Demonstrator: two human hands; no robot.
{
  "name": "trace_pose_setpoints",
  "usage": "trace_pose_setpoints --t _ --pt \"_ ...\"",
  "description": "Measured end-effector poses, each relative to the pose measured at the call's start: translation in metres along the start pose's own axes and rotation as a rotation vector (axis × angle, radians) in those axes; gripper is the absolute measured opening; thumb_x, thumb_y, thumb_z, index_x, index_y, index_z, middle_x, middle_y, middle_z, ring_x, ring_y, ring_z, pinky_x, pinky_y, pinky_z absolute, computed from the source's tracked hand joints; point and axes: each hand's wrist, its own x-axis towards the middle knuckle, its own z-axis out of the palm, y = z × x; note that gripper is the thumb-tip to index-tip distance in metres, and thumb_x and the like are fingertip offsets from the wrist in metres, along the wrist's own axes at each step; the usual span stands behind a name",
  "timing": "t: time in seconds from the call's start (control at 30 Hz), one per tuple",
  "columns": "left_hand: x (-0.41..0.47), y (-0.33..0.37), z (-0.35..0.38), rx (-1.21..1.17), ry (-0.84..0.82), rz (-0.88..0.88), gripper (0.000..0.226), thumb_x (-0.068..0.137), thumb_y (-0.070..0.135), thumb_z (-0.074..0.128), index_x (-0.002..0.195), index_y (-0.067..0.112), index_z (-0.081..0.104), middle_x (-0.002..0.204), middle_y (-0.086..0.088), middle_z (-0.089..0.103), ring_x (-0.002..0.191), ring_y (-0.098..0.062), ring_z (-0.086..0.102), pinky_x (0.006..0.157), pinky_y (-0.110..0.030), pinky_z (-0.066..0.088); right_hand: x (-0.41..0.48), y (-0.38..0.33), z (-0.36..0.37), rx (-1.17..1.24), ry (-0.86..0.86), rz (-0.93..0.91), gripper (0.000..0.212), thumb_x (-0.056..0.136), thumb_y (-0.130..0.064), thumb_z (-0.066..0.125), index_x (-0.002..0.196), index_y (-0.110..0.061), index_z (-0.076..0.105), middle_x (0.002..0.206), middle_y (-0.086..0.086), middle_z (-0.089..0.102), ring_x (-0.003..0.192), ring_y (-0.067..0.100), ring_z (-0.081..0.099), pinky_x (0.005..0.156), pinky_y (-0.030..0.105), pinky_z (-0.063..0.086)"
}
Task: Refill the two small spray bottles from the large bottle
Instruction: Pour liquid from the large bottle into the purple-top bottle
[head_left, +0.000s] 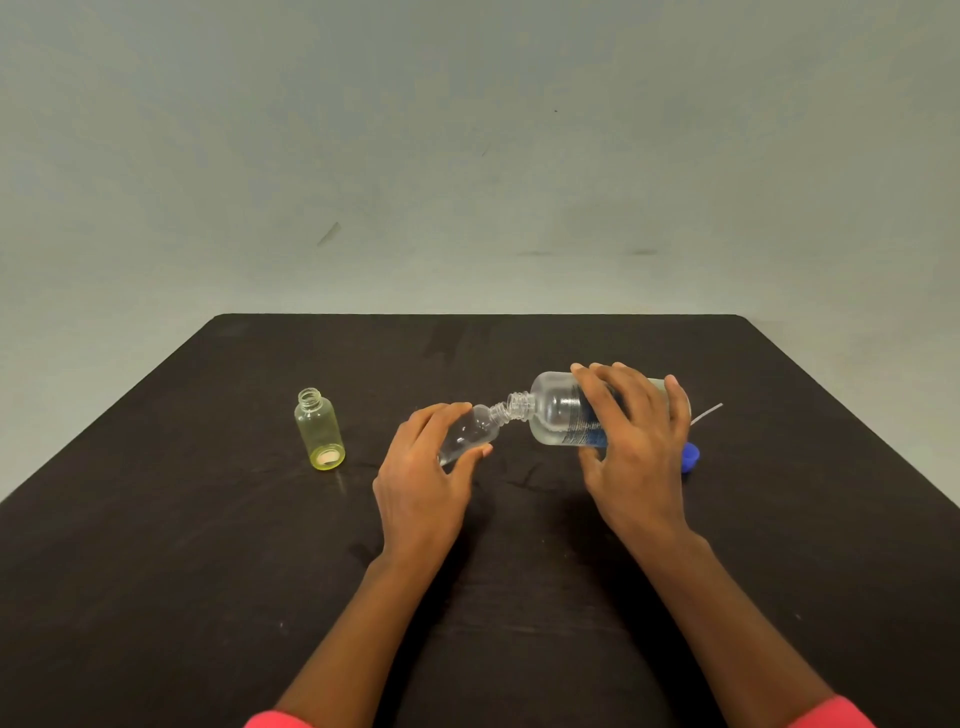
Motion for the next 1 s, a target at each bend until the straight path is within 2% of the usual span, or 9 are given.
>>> trace_pose_setpoints --t 0.17,1.0 --pt "0.0002 0.0007 0.0003 -0.009 -0.002 -0.009 0.04 0.07 0.021 0.081 0.107 0.027 0.066 0.106 0.015 0.063 0.098 -0.001 0.056 0.075 -0.005 0.034 0.0004 0.0003 0.0003 -0.004 0.008 -0.006 0.089 0.055 0.003 0.083 0.134 -0.019 0.048 0.128 0.006 0.056 0.126 0.021 0.043 0.113 0.054 0.021" --pt "0.0002 -0.0005 0.0009 -0.018 0.008 -0.003 0.041 0.07 0.02 0.081 0.107 0.028 0.066 0.106 0.017 0.062 0.097 0.004 0.053 0.074 -0.006 0.035 0.0005 0.0005 -0.0001 -0.005 0.011 -0.008 0.089 0.055 0.004 0.083 0.134 -0.019 0.048 0.128 0.006 0.056 0.126 0.021 0.043 0.113 0.053 0.02"
